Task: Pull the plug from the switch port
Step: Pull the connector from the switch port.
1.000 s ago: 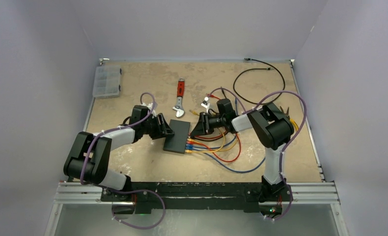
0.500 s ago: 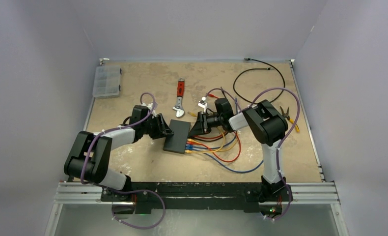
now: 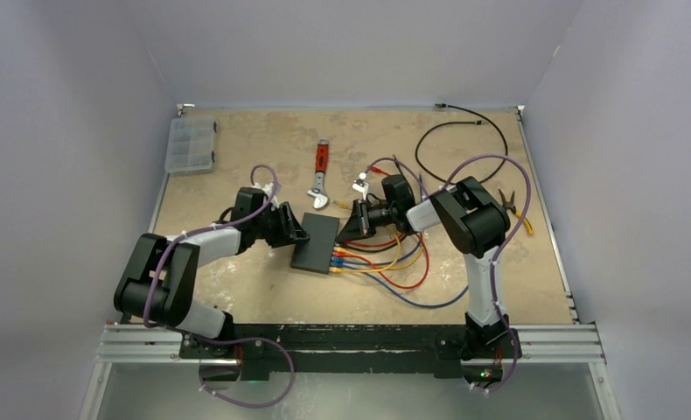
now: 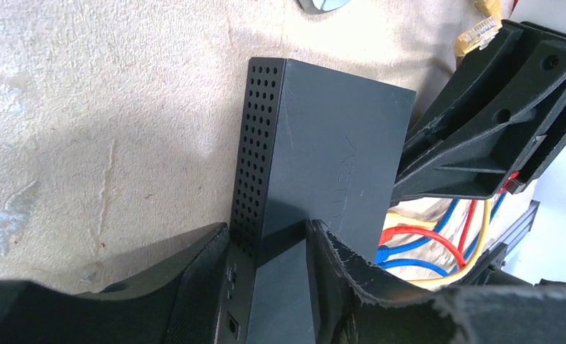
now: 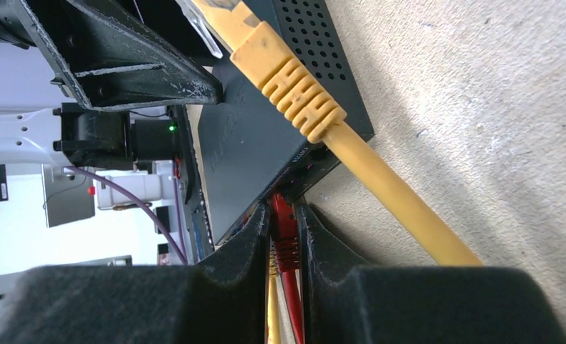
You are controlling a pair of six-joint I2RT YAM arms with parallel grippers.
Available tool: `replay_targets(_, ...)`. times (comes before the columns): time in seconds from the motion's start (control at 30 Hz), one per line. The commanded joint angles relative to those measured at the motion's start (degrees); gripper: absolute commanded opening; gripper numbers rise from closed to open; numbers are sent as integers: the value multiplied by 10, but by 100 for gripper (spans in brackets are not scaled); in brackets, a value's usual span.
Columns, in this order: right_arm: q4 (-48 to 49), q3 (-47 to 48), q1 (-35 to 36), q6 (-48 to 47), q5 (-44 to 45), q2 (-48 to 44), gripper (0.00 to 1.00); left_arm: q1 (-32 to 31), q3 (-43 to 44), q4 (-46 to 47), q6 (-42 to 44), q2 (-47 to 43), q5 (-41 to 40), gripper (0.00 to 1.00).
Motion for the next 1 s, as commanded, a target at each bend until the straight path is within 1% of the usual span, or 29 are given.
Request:
replay_targets(0.0,-30,-5,11,-28,52,27,6,-13,6,-31,21,-1,-30,45)
replay_targets(0.17,-27,-9,11,-29,50,23,1,-36,29,-93,41,-28,-96,57)
replay_targets(0.27,-28,-9,11,-30,50,22,0,-71,56,-132,56,-45,-153,64)
replay_targets(0.33,-27,-8,11,-30,50,23,0,-96,71,-152,65,-54,-189,66)
replay_targets(0.43,-33,-6,11,-35,49,26,0,-127,89,-170,80,-61,-227,69)
replay_targets(0.63,-36,-7,11,-40,49,26,0,-210,137,-209,106,-55,-315,74)
replay_targets(0.77,-42,-5,11,-44,49,28,0,-260,161,-225,112,-35,-352,75)
replay_targets(0.97,-43,-6,11,-46,48,27,0,-319,184,-237,117,22,-398,76)
